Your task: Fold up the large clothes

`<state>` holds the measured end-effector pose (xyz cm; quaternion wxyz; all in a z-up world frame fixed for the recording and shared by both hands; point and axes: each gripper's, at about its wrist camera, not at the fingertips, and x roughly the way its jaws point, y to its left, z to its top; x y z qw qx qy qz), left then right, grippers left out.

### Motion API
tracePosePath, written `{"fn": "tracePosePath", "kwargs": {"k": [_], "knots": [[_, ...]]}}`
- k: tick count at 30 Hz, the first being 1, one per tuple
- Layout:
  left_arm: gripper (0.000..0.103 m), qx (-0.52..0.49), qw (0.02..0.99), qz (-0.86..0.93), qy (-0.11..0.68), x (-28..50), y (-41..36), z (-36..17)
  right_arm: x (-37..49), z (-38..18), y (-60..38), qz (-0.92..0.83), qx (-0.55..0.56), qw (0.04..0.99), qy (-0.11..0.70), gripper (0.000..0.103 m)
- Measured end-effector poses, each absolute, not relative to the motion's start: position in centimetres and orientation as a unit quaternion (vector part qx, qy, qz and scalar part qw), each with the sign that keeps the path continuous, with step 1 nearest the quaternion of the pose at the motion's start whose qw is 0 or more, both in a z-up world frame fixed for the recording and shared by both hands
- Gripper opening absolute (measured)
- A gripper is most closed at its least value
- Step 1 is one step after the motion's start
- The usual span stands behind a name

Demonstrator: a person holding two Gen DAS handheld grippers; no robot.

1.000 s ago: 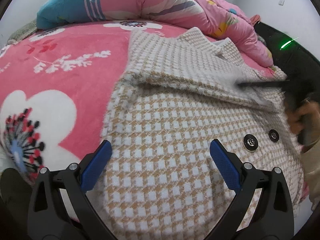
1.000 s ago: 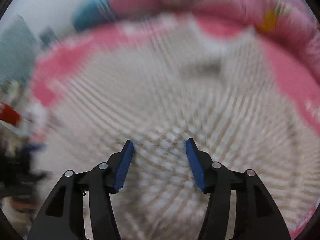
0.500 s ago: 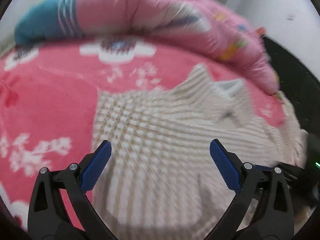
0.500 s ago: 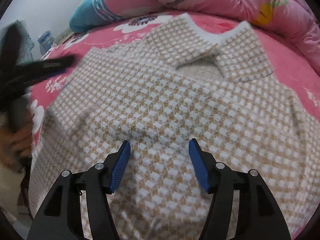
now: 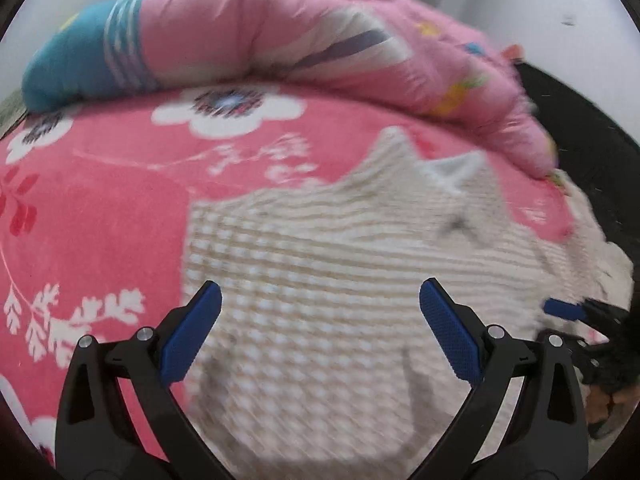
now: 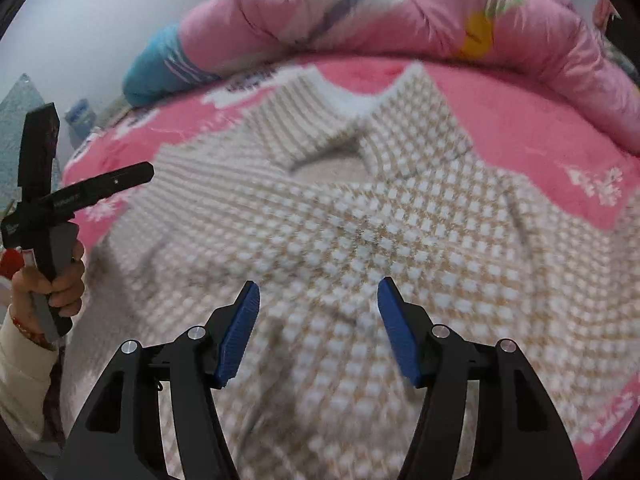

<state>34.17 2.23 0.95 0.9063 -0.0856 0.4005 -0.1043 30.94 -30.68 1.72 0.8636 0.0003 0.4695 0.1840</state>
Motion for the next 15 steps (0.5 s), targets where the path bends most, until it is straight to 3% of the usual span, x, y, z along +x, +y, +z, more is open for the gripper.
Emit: {"fn": "tracePosePath", "kwargs": {"k": [1, 6, 8, 15], "knots": [[0.095, -0.084, 0.905, -0.111, 0.403, 33.3, 1.7, 1.2, 30.0, 2.0, -31.0, 0.178, -0.01, 0.868, 0.463, 0.069], [0.095, -0.056, 0.87, -0.096, 0.48, 31.5, -2.0, -3.8, 28.9, -2.0, -31.7, 0.146, -0.043, 0.856, 0.495, 0.073], [0.095, -0.003, 0.885, -0.07, 0.461, 30.7, -3.5, -4.7, 28.0, -0.8, -31.9, 0.141, -0.049, 0.857, 0.493, 0.073], [0.095, 0.007, 0.882, -0.07, 0.465, 30.4, -3.6, -4.5, 24.0, 4.1, -39.1, 0.131, 0.054, 0.879, 0.455, 0.073]]}}
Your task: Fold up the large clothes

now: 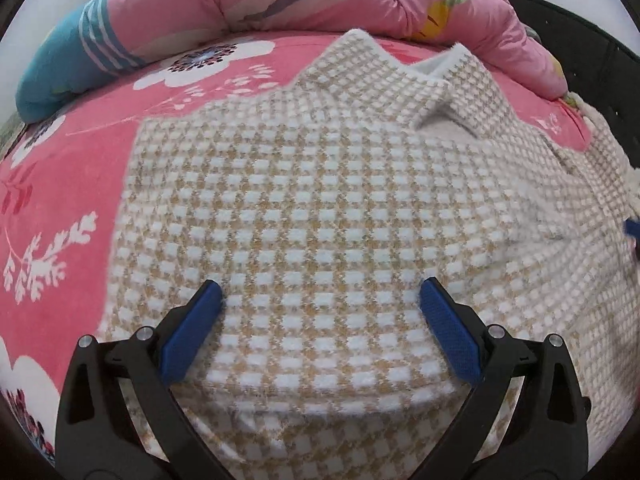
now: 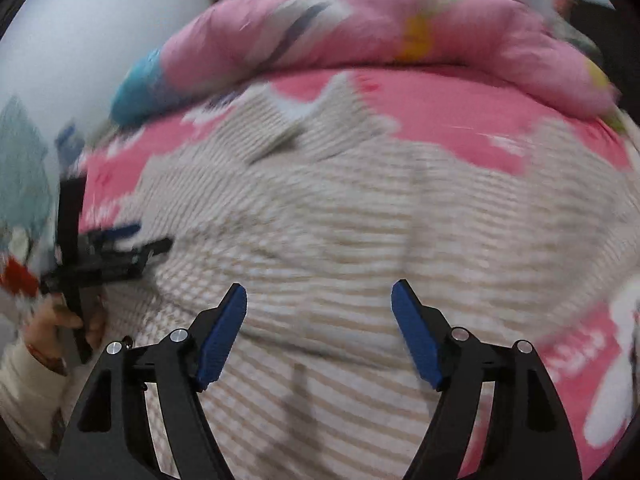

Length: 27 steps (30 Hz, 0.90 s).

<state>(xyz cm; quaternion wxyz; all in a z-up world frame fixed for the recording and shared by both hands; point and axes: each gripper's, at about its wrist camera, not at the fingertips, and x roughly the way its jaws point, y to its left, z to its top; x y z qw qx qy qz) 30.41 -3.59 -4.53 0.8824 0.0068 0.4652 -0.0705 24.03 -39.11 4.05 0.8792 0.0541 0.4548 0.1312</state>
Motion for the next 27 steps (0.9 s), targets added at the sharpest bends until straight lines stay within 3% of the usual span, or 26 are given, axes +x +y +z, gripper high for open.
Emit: {"fn": "tracePosePath", "kwargs": {"k": [9, 13, 20, 27], "knots": [[0.096, 0.014, 0.889, -0.066, 0.453, 30.1, -3.8, -4.7, 24.5, 8.6, -65.8, -0.029, 0.324, 0.865, 0.381, 0.073], [0.096, 0.011, 0.889, -0.068, 0.453, 30.1, -3.8, -4.7, 26.1, 8.6, -72.9, -0.071, 0.385, 0.849, 0.355, 0.07], [0.096, 0.013, 0.893, -0.067, 0.446, 29.5, -3.3, -4.8, 29.6, 3.6, -77.2, -0.138, 0.438, 0.8, 0.386, 0.057], [0.097, 0.013, 0.894, -0.067, 0.443, 29.6, -3.5, -4.9, 31.2, 2.0, -78.4, -0.187, 0.428, 0.788, 0.401, 0.046]]}}
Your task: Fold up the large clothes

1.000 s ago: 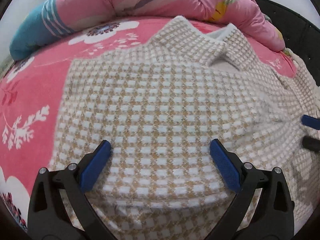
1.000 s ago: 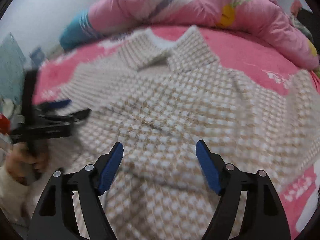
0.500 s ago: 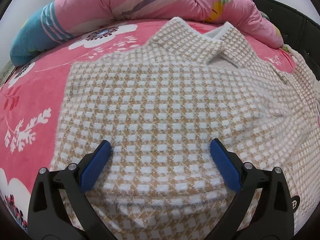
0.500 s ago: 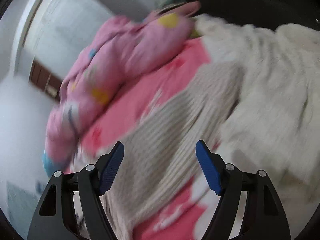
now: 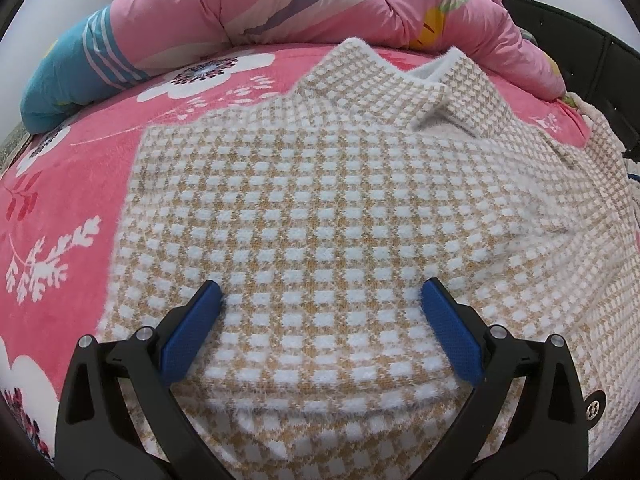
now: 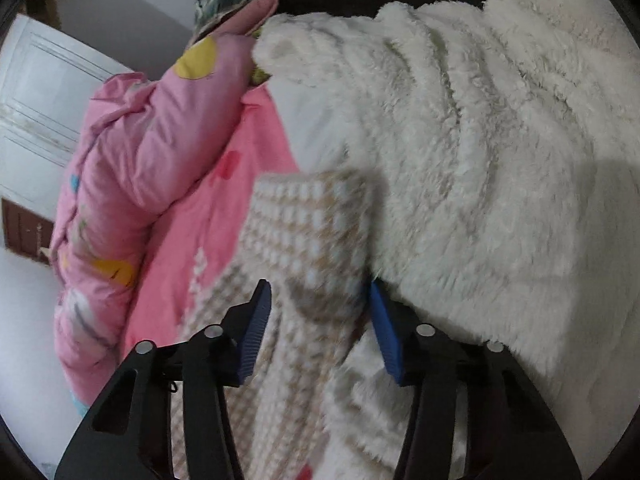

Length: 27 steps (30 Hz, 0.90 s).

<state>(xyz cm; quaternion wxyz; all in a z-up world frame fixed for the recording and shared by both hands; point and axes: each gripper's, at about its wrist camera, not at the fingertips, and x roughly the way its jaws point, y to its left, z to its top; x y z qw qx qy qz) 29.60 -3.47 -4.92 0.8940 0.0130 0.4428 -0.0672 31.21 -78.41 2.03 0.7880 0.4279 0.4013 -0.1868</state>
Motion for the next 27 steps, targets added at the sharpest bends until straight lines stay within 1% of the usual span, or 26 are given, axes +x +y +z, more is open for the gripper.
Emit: {"fn": "tracePosePath", "kwargs": {"k": [5, 6, 7, 10, 12, 15, 21, 23, 27], "knots": [[0.097, 0.012, 0.894, -0.068, 0.443, 29.6, -3.4, -5.0, 33.7, 1.7, -78.5, -0.21, 0.407, 0.783, 0.421, 0.045], [0.097, 0.012, 0.894, -0.067, 0.442, 29.5, -3.5, -5.0, 33.8, 1.8, -78.3, -0.217, 0.398, 0.784, 0.423, 0.038], [0.097, 0.012, 0.894, -0.067, 0.442, 29.5, -3.5, -5.0, 33.9, 1.9, -78.1, -0.223, 0.388, 0.787, 0.424, 0.027], [0.097, 0.012, 0.894, -0.067, 0.442, 29.4, -3.5, -5.0, 32.8, 4.0, -76.9, -0.213, 0.371, 0.813, 0.395, 0.022], [0.097, 0.012, 0.895, -0.067, 0.441, 29.4, -3.5, -5.0, 31.8, 6.3, -75.5, -0.205, 0.349, 0.835, 0.372, 0.021], [0.097, 0.012, 0.896, -0.066, 0.44, 29.4, -3.4, -5.0, 29.0, 11.8, -72.5, -0.185, 0.313, 0.873, 0.325, 0.02], [0.097, 0.011, 0.896, -0.066, 0.44, 29.4, -3.4, -4.9, 21.9, 25.0, -63.1, -0.104, 0.245, 0.941, 0.209, 0.02], [0.097, 0.01, 0.896, -0.066, 0.439, 29.5, -3.3, -4.9, 20.3, 27.7, -59.6, -0.076, 0.22, 0.955, 0.184, 0.02], [0.097, -0.004, 0.896, -0.068, 0.439, 29.7, -2.9, -4.2, 19.5, 30.5, -53.5, -0.026, 0.19, 0.968, 0.163, 0.019]]}}
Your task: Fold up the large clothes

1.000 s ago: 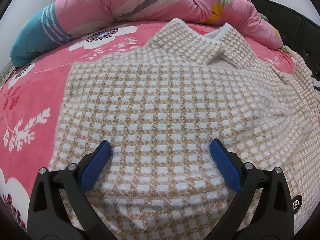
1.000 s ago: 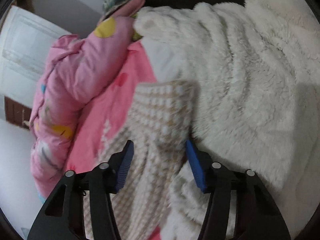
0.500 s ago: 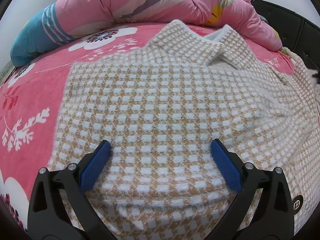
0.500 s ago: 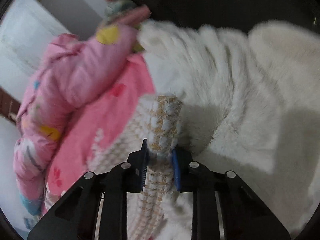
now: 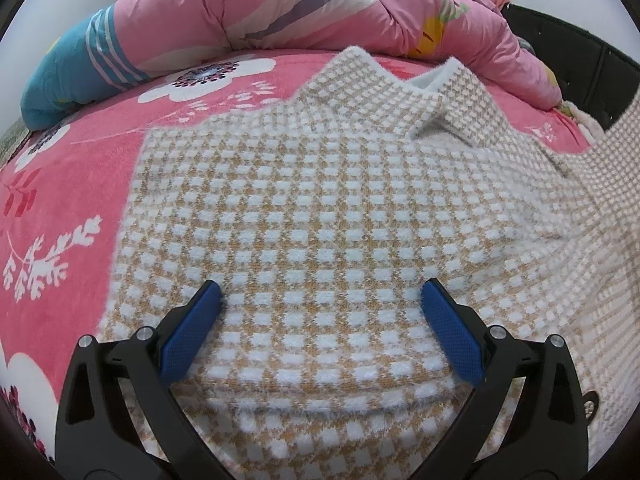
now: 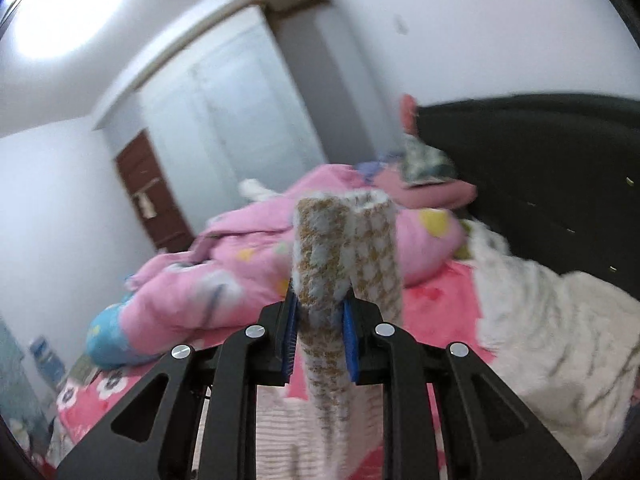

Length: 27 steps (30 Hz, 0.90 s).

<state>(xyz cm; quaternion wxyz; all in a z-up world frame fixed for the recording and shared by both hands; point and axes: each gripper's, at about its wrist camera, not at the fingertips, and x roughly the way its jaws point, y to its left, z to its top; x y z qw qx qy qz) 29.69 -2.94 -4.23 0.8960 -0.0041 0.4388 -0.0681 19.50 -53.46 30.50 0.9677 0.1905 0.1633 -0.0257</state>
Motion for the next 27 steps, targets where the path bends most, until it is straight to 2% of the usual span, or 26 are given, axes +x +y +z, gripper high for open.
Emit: {"fn": "tracePosePath", "kwargs": {"k": [7, 12, 14, 15, 17, 20, 24, 27], "knots": [[0.096, -0.038, 0.91, -0.072, 0.408, 26.4, -0.2, -0.8, 22.1, 31.6, -40.9, 0.083, 0.17, 0.969, 0.157, 0.019], [0.096, -0.051, 0.907, -0.087, 0.409, 22.4, 2.7, -0.2, 25.7, 27.1, -26.8, 0.192, 0.123, 0.95, 0.214, 0.021], [0.096, -0.063, 0.903, -0.092, 0.415, 21.1, 4.1, -0.4, 27.6, 22.5, -20.1, 0.255, 0.088, 0.918, 0.289, 0.037], [0.096, -0.067, 0.902, -0.092, 0.416, 20.2, 4.5, -0.7, 28.9, 19.6, -17.0, 0.293, 0.071, 0.891, 0.34, 0.055], [0.096, -0.082, 0.901, -0.094, 0.417, 19.2, 5.6, -0.7, 30.5, 13.5, -12.6, 0.324, 0.042, 0.841, 0.431, 0.056], [0.096, -0.097, 0.904, -0.098, 0.406, 18.9, 6.8, -0.4, 31.6, 7.9, -12.0, 0.319, 0.052, 0.808, 0.492, 0.056], [0.096, -0.099, 0.913, -0.11, 0.38, 20.6, 7.2, 0.7, 32.6, 7.6, -18.5, 0.304, 0.128, 0.812, 0.481, 0.057], [0.096, -0.098, 0.919, -0.116, 0.363, 24.2, 6.6, 1.7, 33.3, 8.6, -26.2, 0.238, 0.141, 0.847, 0.453, 0.057]]}}
